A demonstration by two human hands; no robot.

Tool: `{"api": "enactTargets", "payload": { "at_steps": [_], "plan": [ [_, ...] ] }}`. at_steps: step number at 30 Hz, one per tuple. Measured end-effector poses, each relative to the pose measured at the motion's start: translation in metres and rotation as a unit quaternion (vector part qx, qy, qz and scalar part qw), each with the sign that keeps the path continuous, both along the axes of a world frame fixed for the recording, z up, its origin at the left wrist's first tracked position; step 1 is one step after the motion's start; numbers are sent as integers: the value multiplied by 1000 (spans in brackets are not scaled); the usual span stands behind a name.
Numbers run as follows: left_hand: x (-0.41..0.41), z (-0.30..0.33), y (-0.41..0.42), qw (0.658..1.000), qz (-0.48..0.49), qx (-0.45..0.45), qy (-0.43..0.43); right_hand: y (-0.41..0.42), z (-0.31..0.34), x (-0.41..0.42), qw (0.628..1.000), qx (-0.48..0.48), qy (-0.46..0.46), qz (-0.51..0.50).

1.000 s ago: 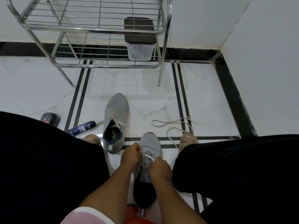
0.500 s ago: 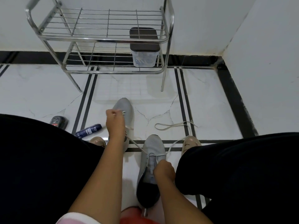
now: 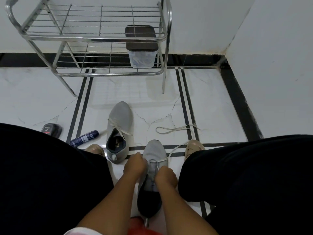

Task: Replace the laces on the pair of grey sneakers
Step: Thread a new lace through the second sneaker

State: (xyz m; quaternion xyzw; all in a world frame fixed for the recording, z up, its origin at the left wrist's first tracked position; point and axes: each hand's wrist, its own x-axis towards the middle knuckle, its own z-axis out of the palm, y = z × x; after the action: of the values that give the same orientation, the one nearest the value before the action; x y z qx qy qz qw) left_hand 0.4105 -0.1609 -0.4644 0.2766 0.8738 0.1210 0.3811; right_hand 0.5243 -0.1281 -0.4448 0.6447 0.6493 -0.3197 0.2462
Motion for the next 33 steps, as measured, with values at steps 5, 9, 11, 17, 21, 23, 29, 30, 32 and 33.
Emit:
{"api": "enactTargets", "payload": {
  "at_steps": [5,9,11,17,21,23,29,30,32,33],
  "plan": [
    [-16,34,24,809,464,200,-299,1,0,0,999,-5,9,-34],
    [-47,44,34,836,461,234,-183,0,-2,-1,998,-11,17,-58],
    [-46,44,31,937,284,193,-62,0,-3,-1,998,-14,16,-63],
    [-16,6,6,993,-109,-34,40,2,-2,-2,997,-25,17,-70],
    [2,-1,-9,999,-38,-5,3,1,-2,-3,997,-24,24,-75],
    [-3,-2,-7,995,78,46,-36,0,-2,-3,996,-25,30,-78],
    [-24,21,8,586,666,285,-364,3,-1,2,995,-27,29,-87],
    [-27,22,5,585,672,278,-361,3,-1,1,995,-29,28,-87],
    [-27,17,2,765,554,194,-264,3,-1,1,995,-32,26,-91],
    [-24,10,0,861,452,138,-188,3,-2,1,995,-32,26,-91]
  ]
}}
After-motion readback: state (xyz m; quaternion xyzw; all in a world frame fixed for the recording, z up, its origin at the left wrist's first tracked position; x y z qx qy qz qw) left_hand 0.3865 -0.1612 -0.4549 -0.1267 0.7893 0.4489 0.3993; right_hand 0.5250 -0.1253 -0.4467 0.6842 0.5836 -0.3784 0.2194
